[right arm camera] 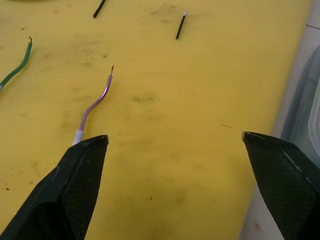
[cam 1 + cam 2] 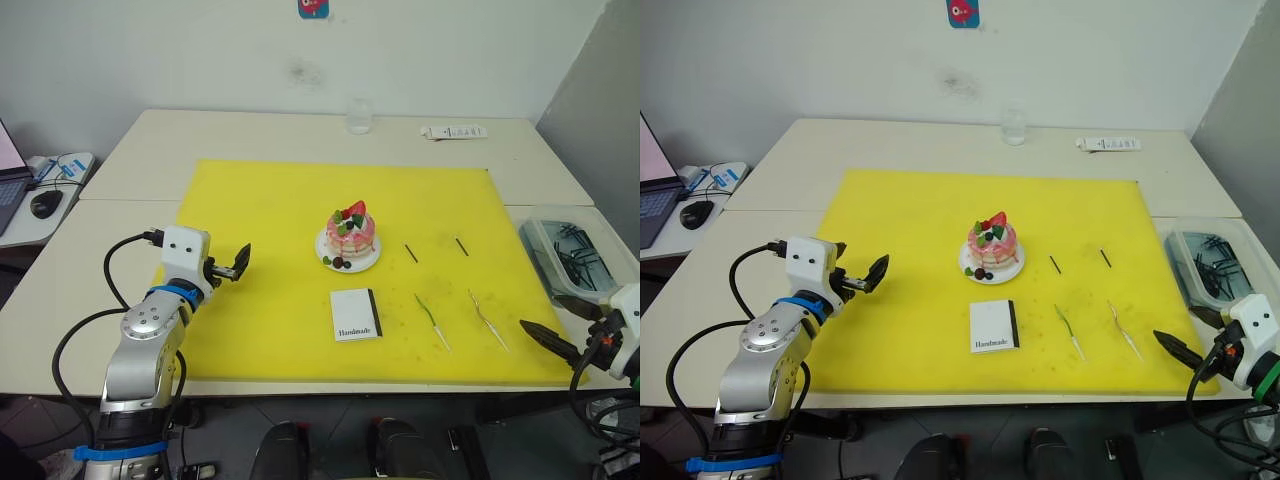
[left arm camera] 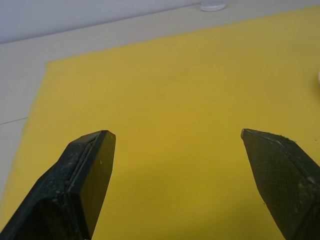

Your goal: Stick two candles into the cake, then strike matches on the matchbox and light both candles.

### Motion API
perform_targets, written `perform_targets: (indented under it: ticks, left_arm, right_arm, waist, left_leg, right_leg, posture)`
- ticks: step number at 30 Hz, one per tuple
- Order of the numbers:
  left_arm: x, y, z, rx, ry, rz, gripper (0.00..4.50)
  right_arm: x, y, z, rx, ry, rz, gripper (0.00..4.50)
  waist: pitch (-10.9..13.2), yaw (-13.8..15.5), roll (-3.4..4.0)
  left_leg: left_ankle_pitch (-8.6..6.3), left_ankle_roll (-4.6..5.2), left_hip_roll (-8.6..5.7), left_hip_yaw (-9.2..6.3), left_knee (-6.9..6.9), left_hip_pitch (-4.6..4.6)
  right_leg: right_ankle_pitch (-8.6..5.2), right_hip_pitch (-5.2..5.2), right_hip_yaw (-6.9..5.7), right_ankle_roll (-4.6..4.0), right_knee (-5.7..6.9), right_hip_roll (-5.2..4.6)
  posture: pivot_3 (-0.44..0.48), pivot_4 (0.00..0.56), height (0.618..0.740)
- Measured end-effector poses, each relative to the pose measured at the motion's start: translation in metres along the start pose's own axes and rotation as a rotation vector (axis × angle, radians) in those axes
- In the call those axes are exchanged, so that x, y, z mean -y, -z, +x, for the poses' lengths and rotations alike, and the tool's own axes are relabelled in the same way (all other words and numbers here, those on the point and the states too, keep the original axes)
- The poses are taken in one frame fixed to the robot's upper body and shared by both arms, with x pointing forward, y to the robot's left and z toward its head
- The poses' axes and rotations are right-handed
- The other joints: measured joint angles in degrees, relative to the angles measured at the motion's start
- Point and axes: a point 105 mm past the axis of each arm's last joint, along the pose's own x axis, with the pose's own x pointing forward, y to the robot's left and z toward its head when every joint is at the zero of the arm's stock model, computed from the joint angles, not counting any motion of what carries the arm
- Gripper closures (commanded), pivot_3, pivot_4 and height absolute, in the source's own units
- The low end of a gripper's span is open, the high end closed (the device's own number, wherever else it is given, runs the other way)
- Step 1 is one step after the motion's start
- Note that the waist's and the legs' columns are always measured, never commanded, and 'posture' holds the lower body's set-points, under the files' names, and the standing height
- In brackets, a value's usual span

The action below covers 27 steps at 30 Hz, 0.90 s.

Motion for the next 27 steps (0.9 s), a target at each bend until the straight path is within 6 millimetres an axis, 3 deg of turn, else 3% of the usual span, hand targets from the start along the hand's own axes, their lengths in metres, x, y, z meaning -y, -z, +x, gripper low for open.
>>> perform_targets:
  ticks: [27]
  left_arm:
    - [0.0056,-0.0079,0.0,0.034,0.08,-0.027,0.04]
  right_arm:
    - [-0.0032,0.0053,-0.003,-0.021,0.007,0.004,0.0]
  waist:
    - [0.0,0.0,0.0]
  left_leg:
    - [0.0,0.0,0.0,0.0,-0.01,-0.01]
  right_leg:
    - [-0.01,-0.01,0.0,-0.02,-0.01,-0.02]
  posture:
    - [0.0,0.15,0.74]
